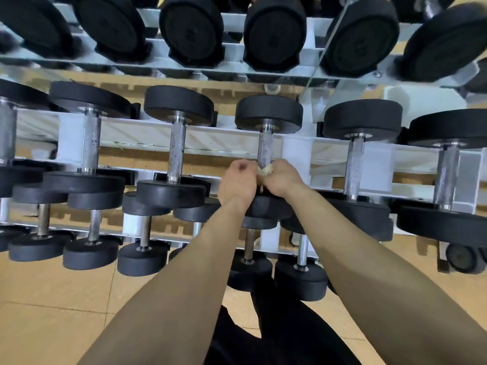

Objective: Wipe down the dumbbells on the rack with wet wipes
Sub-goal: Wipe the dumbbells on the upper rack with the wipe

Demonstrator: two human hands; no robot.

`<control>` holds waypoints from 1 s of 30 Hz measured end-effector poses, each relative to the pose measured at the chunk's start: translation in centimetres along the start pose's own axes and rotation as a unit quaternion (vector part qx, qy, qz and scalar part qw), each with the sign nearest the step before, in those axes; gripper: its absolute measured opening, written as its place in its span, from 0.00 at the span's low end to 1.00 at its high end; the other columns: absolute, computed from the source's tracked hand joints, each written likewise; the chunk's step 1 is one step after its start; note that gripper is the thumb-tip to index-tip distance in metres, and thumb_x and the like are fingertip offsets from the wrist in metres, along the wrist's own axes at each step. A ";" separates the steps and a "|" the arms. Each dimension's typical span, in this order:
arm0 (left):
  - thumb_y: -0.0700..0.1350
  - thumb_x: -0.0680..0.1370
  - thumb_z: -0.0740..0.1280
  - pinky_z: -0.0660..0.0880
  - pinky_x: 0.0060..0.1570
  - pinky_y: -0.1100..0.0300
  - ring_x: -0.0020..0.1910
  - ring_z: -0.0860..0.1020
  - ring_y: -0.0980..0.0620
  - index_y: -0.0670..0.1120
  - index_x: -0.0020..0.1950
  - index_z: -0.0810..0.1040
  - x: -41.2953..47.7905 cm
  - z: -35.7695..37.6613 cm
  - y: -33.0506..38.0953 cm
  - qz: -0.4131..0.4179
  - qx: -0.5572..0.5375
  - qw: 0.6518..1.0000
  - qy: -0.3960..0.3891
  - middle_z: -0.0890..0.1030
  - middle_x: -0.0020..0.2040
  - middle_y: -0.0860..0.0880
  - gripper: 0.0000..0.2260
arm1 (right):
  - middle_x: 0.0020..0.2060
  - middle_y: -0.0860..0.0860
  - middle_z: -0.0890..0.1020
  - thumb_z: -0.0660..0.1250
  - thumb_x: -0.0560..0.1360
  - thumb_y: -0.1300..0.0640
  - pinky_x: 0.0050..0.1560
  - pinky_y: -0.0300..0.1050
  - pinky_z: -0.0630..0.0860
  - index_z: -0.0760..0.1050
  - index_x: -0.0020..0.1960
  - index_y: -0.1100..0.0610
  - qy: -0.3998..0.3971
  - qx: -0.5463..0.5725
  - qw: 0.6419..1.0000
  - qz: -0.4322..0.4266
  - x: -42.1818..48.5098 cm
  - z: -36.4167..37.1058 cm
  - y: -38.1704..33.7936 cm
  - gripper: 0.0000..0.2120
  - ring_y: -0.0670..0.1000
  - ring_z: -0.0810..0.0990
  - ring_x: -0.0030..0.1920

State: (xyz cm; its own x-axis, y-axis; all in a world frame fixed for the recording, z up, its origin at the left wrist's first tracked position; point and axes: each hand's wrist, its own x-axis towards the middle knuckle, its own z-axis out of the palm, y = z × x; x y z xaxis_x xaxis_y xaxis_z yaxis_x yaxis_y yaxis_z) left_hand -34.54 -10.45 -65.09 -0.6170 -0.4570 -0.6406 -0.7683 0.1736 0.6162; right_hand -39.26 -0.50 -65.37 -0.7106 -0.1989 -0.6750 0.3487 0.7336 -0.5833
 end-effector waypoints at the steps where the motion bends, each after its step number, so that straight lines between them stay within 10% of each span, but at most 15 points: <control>1: 0.53 0.80 0.65 0.72 0.65 0.52 0.60 0.79 0.48 0.52 0.63 0.79 -0.1 -0.3 -0.1 0.007 -0.012 1.000 -0.020 0.82 0.60 0.51 0.14 | 0.39 0.51 0.82 0.72 0.76 0.53 0.38 0.42 0.72 0.80 0.44 0.56 0.003 0.002 1.000 0.004 -0.4 -0.3 0.1 0.06 0.51 0.80 0.41; 6: 0.43 0.81 0.67 0.71 0.67 0.59 0.62 0.78 0.52 0.46 0.68 0.78 -1.7 -1.0 -0.4 0.073 -0.094 0.992 -0.036 0.81 0.61 0.51 0.15 | 0.39 0.49 0.85 0.65 0.81 0.62 0.53 0.53 0.83 0.79 0.42 0.50 0.057 0.175 0.983 -0.016 -3.4 -2.4 1.4 0.12 0.51 0.87 0.41; 16: 0.45 0.82 0.68 0.78 0.49 0.62 0.49 0.83 0.56 0.53 0.62 0.80 -4.7 -4.3 0.9 0.089 -0.240 0.959 -0.125 0.81 0.56 0.49 0.10 | 0.51 0.57 0.86 0.65 0.79 0.66 0.50 0.50 0.82 0.84 0.52 0.54 -0.122 0.405 0.906 -0.006 -7.4 -6.1 1.1 0.11 0.55 0.86 0.46; 25: 0.42 0.81 0.69 0.78 0.37 0.64 0.37 0.78 0.58 0.50 0.52 0.82 -4.9 -5.7 2.2 0.101 -0.164 0.981 0.000 0.82 0.44 0.54 0.05 | 0.47 0.54 0.82 0.61 0.80 0.68 0.43 0.43 0.84 0.80 0.52 0.55 0.094 0.431 0.892 0.098 -5.8 -5.2 3.3 0.12 0.51 0.83 0.40; 30: 0.38 0.80 0.68 0.78 0.40 0.62 0.43 0.80 0.54 0.50 0.54 0.81 -5.7 -4.5 3.2 0.099 -0.071 0.990 -0.065 0.82 0.49 0.53 0.08 | 0.45 0.52 0.78 0.56 0.78 0.66 0.42 0.44 0.77 0.78 0.59 0.53 0.134 0.347 0.925 0.080 -5.5 -4.7 3.6 0.18 0.49 0.77 0.38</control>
State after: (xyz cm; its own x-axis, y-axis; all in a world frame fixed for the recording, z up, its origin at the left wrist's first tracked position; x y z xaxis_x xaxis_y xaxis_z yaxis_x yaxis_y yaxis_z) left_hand -32.67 -11.20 -57.41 -0.7767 -0.3084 -0.5492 -0.6043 0.1193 0.7877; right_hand -36.97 6.23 -61.67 -0.7101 0.1123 -0.6951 0.7041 0.1270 -0.6987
